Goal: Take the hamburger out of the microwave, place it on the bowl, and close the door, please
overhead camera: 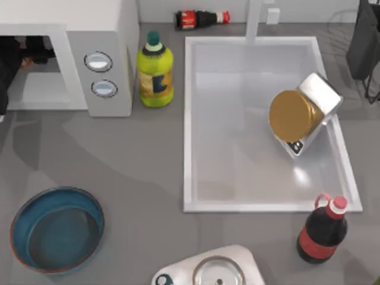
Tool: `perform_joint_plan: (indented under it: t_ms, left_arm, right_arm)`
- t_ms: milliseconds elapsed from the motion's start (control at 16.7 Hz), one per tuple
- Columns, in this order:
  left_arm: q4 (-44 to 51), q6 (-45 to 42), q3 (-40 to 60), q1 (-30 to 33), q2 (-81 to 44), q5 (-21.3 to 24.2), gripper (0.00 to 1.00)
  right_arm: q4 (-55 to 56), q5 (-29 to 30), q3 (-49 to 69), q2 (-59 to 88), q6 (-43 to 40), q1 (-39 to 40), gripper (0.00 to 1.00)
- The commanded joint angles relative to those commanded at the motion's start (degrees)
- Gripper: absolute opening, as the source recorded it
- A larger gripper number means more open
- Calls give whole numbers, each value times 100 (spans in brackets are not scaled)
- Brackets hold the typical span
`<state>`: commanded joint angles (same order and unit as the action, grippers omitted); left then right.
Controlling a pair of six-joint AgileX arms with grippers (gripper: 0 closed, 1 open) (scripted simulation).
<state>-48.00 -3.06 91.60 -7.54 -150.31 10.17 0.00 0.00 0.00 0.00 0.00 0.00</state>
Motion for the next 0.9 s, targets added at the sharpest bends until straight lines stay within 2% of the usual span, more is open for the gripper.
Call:
perform_joint_plan:
  t_ms: [600, 900]
  left_arm:
    - [-2385, -93, -4135, -387, 1505, 361, 0]
    - [-3095, -121, -5138, -501, 1955, 468, 0]
  right_arm:
    - [0, 0, 0, 0, 0, 0, 100]
    - [0, 0, 0, 0, 0, 0, 100]
